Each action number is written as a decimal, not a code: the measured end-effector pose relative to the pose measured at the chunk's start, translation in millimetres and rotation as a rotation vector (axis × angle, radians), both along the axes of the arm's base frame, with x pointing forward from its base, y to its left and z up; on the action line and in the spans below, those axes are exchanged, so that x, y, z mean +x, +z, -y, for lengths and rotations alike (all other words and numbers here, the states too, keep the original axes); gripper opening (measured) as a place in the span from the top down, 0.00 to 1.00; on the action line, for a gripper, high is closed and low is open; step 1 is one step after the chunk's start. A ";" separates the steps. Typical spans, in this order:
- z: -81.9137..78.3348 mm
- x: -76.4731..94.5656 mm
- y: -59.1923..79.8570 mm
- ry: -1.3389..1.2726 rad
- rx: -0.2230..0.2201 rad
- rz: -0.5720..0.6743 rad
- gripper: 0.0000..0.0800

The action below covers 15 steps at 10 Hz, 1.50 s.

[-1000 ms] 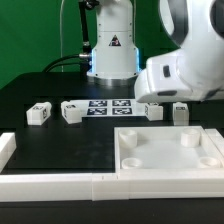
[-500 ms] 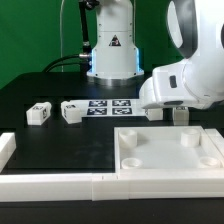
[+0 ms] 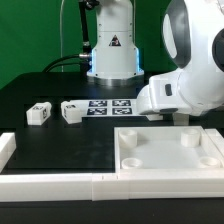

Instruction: Assemble one leg

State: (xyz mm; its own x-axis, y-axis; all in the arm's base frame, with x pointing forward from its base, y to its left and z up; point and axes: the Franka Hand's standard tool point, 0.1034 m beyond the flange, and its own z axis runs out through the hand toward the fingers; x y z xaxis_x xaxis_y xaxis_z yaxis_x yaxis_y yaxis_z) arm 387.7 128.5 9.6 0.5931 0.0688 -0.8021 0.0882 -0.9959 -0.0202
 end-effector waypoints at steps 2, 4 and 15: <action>-0.6 0.2 0.1 0.001 0.001 0.001 0.44; -0.7 0.2 0.1 0.001 0.001 0.001 0.64; -7.9 31.3 73.2 0.042 0.010 -0.012 0.64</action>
Offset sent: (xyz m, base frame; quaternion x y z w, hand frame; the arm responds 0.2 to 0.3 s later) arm 0.0000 0.0000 0.0000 0.0000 0.0000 0.0000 1.0000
